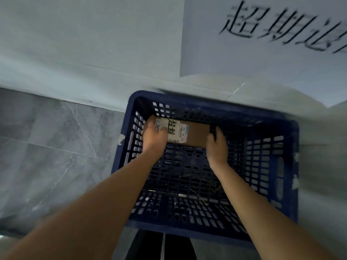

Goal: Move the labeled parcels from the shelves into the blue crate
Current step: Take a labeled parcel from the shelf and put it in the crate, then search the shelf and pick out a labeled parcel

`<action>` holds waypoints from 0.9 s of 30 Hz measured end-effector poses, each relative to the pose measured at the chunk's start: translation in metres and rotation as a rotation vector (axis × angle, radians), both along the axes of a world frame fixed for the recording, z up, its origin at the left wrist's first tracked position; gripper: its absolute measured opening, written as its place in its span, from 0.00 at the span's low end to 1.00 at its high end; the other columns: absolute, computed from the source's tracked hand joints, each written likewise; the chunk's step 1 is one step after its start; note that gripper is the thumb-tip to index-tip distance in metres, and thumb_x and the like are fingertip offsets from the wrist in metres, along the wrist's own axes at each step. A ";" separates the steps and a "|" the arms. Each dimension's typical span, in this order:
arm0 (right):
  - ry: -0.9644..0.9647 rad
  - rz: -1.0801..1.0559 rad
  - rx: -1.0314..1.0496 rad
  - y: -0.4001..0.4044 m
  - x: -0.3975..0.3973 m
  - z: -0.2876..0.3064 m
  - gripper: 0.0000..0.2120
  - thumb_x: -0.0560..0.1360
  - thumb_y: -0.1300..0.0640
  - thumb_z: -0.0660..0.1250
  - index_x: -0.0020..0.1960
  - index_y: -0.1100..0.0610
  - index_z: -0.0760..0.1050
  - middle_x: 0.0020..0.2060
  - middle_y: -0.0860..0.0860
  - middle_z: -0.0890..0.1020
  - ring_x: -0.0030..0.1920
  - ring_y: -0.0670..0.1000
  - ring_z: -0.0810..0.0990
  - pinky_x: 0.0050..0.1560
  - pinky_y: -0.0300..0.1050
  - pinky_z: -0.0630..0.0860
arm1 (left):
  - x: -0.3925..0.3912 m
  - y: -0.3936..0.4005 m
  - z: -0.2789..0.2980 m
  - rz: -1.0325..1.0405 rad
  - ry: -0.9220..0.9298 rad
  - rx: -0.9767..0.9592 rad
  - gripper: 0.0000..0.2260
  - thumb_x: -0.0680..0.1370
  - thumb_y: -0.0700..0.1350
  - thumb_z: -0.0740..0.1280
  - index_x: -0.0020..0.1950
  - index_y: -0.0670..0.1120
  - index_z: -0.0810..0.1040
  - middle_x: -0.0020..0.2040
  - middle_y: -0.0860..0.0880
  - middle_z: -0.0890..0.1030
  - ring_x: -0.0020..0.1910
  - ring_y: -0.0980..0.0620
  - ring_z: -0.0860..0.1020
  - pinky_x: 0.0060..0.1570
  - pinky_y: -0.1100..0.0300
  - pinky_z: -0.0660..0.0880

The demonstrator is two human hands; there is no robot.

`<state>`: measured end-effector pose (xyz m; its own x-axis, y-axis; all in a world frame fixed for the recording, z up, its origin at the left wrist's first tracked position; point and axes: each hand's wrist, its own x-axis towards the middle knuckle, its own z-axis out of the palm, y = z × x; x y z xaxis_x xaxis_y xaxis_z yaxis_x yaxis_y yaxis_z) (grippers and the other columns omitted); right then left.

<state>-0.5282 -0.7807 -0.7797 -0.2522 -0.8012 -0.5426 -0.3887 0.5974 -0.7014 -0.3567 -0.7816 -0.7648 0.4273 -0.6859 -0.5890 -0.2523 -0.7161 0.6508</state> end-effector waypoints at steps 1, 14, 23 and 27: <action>0.043 0.076 -0.044 0.000 0.001 0.017 0.22 0.84 0.56 0.52 0.77 0.59 0.59 0.75 0.56 0.63 0.75 0.54 0.60 0.73 0.46 0.57 | 0.001 0.002 0.016 -0.082 -0.014 0.004 0.24 0.77 0.47 0.61 0.74 0.49 0.64 0.68 0.48 0.73 0.61 0.49 0.75 0.55 0.55 0.77; 0.434 0.927 -0.616 -0.016 0.068 0.298 0.25 0.84 0.49 0.49 0.79 0.54 0.53 0.79 0.50 0.51 0.79 0.49 0.45 0.78 0.49 0.41 | 0.070 0.008 0.300 -0.360 -0.637 -0.257 0.28 0.79 0.49 0.60 0.77 0.44 0.58 0.79 0.46 0.55 0.77 0.47 0.52 0.76 0.51 0.52; 0.355 1.149 -1.109 -0.011 0.199 0.511 0.26 0.84 0.49 0.50 0.79 0.55 0.50 0.79 0.51 0.51 0.79 0.51 0.45 0.75 0.46 0.37 | 0.176 0.088 0.516 -0.019 -1.045 -0.368 0.33 0.80 0.54 0.56 0.79 0.42 0.46 0.80 0.46 0.45 0.78 0.48 0.42 0.77 0.51 0.42; 0.261 1.229 -1.294 0.033 0.276 0.600 0.26 0.84 0.50 0.50 0.79 0.56 0.50 0.79 0.52 0.52 0.79 0.51 0.46 0.76 0.47 0.38 | 0.231 0.177 0.610 0.120 -1.248 -0.377 0.32 0.81 0.55 0.54 0.79 0.42 0.46 0.80 0.46 0.44 0.78 0.48 0.41 0.77 0.51 0.41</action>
